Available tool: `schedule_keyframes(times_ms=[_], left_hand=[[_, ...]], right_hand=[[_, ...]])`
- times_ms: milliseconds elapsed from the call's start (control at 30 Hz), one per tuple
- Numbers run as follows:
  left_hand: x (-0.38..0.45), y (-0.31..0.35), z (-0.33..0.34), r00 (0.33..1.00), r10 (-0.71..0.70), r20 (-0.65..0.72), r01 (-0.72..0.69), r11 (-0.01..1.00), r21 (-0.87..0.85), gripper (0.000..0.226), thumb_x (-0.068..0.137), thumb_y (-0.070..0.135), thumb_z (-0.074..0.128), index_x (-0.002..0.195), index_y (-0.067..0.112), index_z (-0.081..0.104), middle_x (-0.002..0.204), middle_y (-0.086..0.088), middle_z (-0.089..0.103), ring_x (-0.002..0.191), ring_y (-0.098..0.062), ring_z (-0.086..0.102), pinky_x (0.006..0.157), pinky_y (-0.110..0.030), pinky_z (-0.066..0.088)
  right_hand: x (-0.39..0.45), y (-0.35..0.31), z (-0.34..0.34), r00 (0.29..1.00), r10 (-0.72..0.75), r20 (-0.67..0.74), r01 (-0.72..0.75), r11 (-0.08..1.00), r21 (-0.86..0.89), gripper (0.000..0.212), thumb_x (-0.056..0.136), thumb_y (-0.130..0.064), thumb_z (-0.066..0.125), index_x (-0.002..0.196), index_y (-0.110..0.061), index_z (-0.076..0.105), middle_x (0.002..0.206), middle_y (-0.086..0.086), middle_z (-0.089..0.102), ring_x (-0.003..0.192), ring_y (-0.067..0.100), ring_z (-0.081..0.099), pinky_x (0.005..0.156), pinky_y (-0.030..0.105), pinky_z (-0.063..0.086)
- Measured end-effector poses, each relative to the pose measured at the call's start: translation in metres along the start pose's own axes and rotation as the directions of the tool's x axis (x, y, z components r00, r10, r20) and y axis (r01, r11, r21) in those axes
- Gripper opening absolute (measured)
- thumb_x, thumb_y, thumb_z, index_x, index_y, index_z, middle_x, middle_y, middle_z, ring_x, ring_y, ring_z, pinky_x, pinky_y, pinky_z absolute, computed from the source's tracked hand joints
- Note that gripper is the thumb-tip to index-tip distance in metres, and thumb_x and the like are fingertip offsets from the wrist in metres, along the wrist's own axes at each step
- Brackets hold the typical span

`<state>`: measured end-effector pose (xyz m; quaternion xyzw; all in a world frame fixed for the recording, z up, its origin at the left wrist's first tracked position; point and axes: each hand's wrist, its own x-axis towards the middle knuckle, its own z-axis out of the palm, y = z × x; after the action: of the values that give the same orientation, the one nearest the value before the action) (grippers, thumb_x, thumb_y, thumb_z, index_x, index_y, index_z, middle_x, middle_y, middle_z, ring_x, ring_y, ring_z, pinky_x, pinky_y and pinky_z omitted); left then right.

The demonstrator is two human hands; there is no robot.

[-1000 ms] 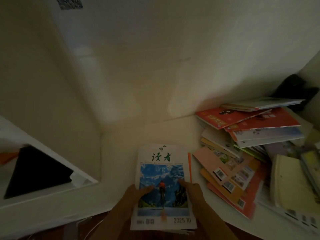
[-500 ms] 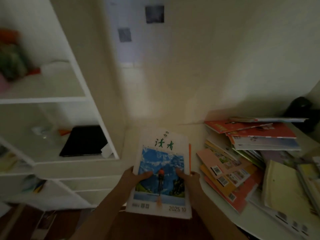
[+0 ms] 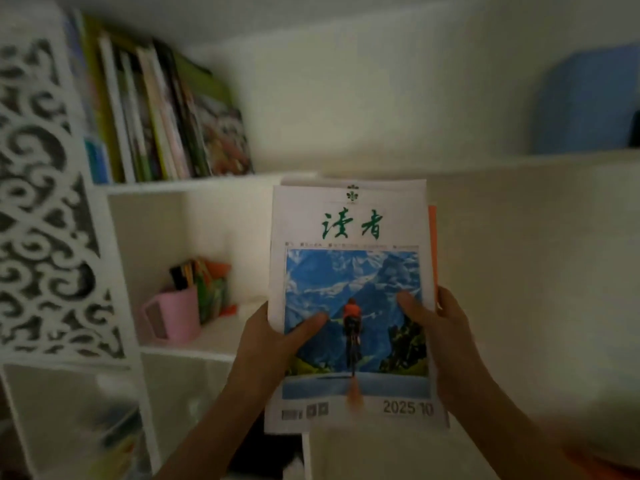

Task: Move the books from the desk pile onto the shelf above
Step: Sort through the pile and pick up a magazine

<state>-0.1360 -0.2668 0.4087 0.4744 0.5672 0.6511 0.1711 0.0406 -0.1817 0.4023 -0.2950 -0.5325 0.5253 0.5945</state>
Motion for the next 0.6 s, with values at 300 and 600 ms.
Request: schedule_keyframes(times_ms=[300, 600], left_hand=[[0.126, 0.121, -0.077, 0.906, 0.369, -0.208, -0.379, 0.925, -0.013, 0.039, 0.072, 0.022, 0.078, 0.107, 0.014, 0.062, 0.093, 0.008, 0.069, 0.078, -0.005, 0.069, 0.064, -0.018, 0.056], [0.258, 0.14, -0.107, 0.752, 0.469, -0.463, -0.363, 0.881, 0.303, 0.057, 0.075, 0.043, 0.073, 0.119, 0.015, 0.05, 0.113, -0.004, 0.062, 0.098, -0.023, 0.063, 0.083, -0.043, 0.054]], right_hand=[[0.126, -0.128, 0.139, 0.949, -0.211, 0.234, 0.189, 0.975, 0.112, 0.047, 0.078, -0.032, 0.074, 0.119, -0.015, 0.059, 0.112, 0.007, 0.067, 0.103, 0.028, 0.063, 0.098, 0.044, 0.047], [0.248, -0.18, 0.255, 0.844, -0.039, 0.535, 0.056, 0.998, -0.015, 0.037, 0.091, -0.021, 0.057, 0.124, -0.004, 0.057, 0.115, 0.02, 0.065, 0.089, 0.032, 0.066, 0.082, 0.044, 0.054]])
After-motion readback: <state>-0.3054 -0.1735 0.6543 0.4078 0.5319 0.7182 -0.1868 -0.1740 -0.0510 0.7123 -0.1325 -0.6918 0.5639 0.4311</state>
